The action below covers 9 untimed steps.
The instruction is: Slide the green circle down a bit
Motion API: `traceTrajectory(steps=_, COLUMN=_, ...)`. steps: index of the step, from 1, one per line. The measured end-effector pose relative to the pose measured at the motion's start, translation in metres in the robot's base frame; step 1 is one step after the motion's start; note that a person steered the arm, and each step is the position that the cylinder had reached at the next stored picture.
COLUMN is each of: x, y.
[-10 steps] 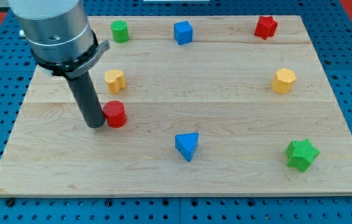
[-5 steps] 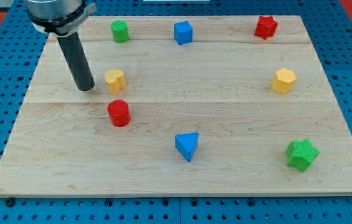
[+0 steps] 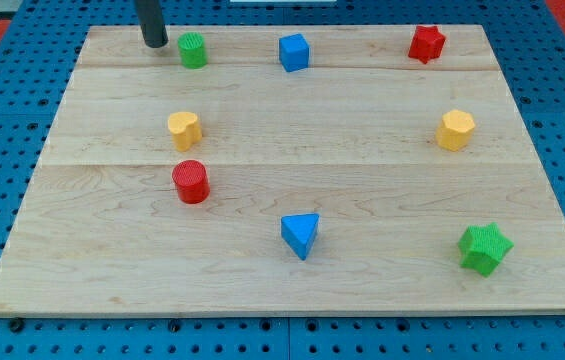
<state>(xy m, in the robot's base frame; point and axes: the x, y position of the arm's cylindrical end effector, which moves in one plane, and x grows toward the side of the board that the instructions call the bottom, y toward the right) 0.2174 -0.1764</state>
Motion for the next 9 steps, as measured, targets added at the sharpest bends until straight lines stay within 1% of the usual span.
traceTrajectory(steps=2, x=-0.006, y=0.015)
traceTrajectory(steps=5, x=-0.004, y=0.03)
traceTrajectory(steps=6, x=0.01, y=0.03)
traceTrajectory(steps=8, x=0.013, y=0.032)
traceTrajectory(steps=9, x=0.028, y=0.036)
